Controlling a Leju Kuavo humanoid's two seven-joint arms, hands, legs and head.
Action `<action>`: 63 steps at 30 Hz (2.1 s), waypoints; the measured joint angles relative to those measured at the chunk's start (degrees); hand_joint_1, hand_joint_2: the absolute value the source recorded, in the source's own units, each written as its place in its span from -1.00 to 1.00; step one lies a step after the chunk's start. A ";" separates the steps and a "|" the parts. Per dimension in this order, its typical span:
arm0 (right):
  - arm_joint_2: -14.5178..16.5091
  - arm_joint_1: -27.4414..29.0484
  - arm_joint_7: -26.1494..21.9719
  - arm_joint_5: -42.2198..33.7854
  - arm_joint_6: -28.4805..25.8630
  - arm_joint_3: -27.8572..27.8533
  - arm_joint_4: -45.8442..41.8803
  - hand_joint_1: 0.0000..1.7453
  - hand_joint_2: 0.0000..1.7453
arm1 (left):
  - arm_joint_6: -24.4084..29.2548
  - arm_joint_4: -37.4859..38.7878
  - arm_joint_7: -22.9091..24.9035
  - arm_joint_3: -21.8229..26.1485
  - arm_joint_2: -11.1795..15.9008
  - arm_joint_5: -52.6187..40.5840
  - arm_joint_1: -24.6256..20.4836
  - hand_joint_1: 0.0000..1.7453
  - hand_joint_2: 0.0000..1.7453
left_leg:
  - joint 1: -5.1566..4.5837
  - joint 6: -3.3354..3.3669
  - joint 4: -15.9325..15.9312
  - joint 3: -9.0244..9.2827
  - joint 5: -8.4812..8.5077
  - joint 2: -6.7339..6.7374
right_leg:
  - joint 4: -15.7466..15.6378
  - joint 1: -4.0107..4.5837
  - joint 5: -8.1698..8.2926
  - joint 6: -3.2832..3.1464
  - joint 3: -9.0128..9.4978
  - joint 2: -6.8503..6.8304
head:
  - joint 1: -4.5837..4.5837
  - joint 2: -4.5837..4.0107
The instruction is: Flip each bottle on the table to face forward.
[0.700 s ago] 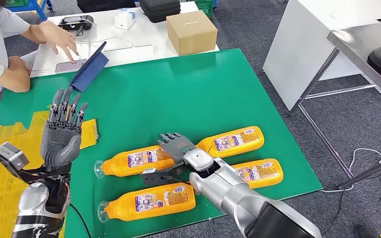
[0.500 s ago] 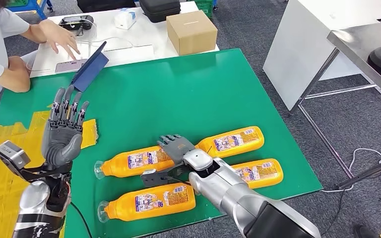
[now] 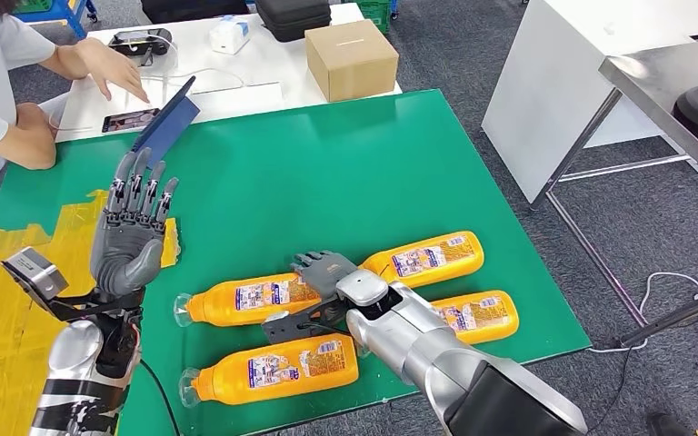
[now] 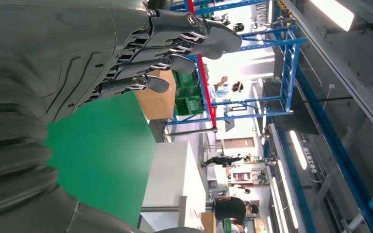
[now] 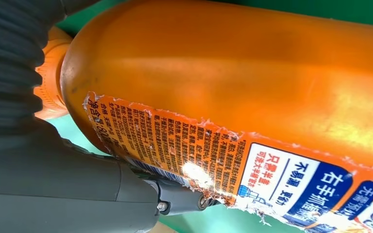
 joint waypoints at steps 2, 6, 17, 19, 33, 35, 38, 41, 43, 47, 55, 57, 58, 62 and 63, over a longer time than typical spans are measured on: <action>0.05 -0.05 0.00 0.00 0.02 0.02 0.11 -1.00 1.00 | 0.00 0.05 0.00 -0.04 -0.03 0.02 -0.07 -1.00 1.00 | 0.00 0.00 0.00 0.00 0.00 0.00 | 0.00 0.00 0.00 0.00 0.00 0.00 | 0.01 0.00; 0.13 -0.15 0.36 0.56 -0.32 0.16 0.28 -0.75 1.00 | -0.02 0.30 -0.02 -0.08 -0.04 0.11 -0.11 -1.00 1.00 | 0.00 0.00 0.00 0.01 0.00 0.00 | 0.00 0.00 0.00 0.00 0.01 0.00 | 0.01 0.00; -0.15 0.12 3.19 4.59 -6.59 1.93 1.05 1.00 1.00 | 0.15 0.48 -0.17 -0.85 -0.05 0.61 -0.10 -1.00 1.00 | 0.00 0.00 0.00 0.09 0.00 0.06 | -0.01 0.00 0.02 -0.02 0.04 0.02 | 0.01 0.00; -0.27 0.37 3.56 5.21 -8.35 2.06 1.13 1.00 1.00 | 0.23 0.50 -0.17 -1.05 -0.05 0.67 -0.10 -1.00 1.00 | 0.00 0.00 0.00 0.10 0.00 0.06 | 0.00 0.00 0.02 -0.02 0.04 0.02 | 0.00 0.00; -1.87 2.73 6.95 8.54 -26.60 0.44 1.40 1.00 1.00 | 0.73 0.73 0.48 -1.85 -0.05 1.13 0.60 -1.00 1.00 | 0.00 0.00 0.00 0.01 0.00 0.05 | 0.00 0.00 0.02 -0.02 0.00 0.02 | 0.00 0.00; -2.14 2.75 6.93 8.66 -28.96 -0.66 1.36 1.00 1.00 | 0.72 0.73 0.52 -1.85 -0.05 1.13 0.83 -1.00 1.00 | 0.00 0.00 0.00 0.00 0.00 0.04 | 0.00 0.00 0.01 -0.02 -0.01 0.01 | 0.00 0.00; -2.58 2.78 6.91 9.79 -31.61 -2.11 1.05 1.00 1.00 | 0.72 0.73 0.58 -1.85 -0.04 1.13 1.07 -1.00 1.00 | 0.00 0.00 0.00 -0.01 0.00 0.04 | 0.00 0.00 0.01 -0.02 -0.01 0.02 | 0.00 0.00; -3.09 2.80 7.08 11.46 -33.88 -3.43 0.51 1.00 1.00 | 0.73 0.71 0.67 -1.84 -0.03 1.13 1.44 -1.00 1.00 | 0.00 0.00 0.00 -0.01 0.00 0.04 | 0.00 0.00 0.01 -0.02 -0.01 0.01 | 0.00 0.00; -3.44 2.84 7.28 12.92 -35.18 -4.40 0.14 1.00 1.00 | 0.73 0.70 0.76 -1.83 -0.03 1.10 1.71 -1.00 1.00 | 0.00 0.00 0.00 -0.01 0.00 0.04 | 0.00 0.00 0.01 -0.02 -0.01 0.01 | 0.01 0.00; -4.03 3.07 7.66 15.77 -37.65 -6.69 -0.67 1.00 1.00 | 0.73 0.70 0.89 -1.81 -0.03 0.95 1.93 -1.00 1.00 | 0.00 0.00 0.00 -0.02 0.00 0.03 | 0.00 0.00 0.01 -0.01 0.00 0.01 | 0.01 0.00; -5.28 3.82 8.85 20.52 -41.19 -13.05 -3.63 1.00 1.00 | 1.09 -0.30 1.24 -1.34 -0.03 0.13 3.29 -1.00 1.00 | 0.00 0.00 0.00 -0.03 0.00 0.03 | 0.00 0.00 0.01 -0.02 -0.01 0.01 | 0.00 0.00; -5.64 4.24 8.84 21.23 -41.74 -14.83 -4.66 1.00 1.00 | 1.11 -0.65 1.38 -1.03 -0.03 -0.13 3.78 -1.00 1.00 | 0.00 0.00 0.00 -0.03 0.00 0.03 | 0.00 0.00 0.01 -0.02 -0.02 0.01 | -0.01 0.00; -5.80 4.42 8.84 21.41 -41.85 -15.57 -5.10 1.00 1.00 | 1.11 -0.82 1.43 -0.91 -0.03 -0.22 3.99 -1.00 1.00 | 0.00 0.00 0.00 -0.04 0.00 0.03 | 0.00 0.00 0.01 -0.02 -0.02 0.01 | 0.00 0.00; -6.26 5.15 8.59 21.55 -42.63 -17.80 -6.67 1.00 1.00 | 1.31 -1.25 1.54 -0.52 -0.03 -0.58 4.48 -1.00 1.00 | 0.00 0.00 0.00 -0.04 0.00 0.03 | 0.00 0.00 0.01 -0.01 -0.02 0.01 | 0.00 0.00; -6.36 5.48 8.31 21.43 -43.05 -18.46 -7.23 1.00 1.00 | 1.39 -1.36 1.60 -0.40 -0.03 -0.69 4.65 -1.00 1.00 | 0.00 0.00 0.00 -0.04 0.00 0.03 | 0.00 0.00 0.01 -0.01 -0.02 0.01 | 0.00 0.00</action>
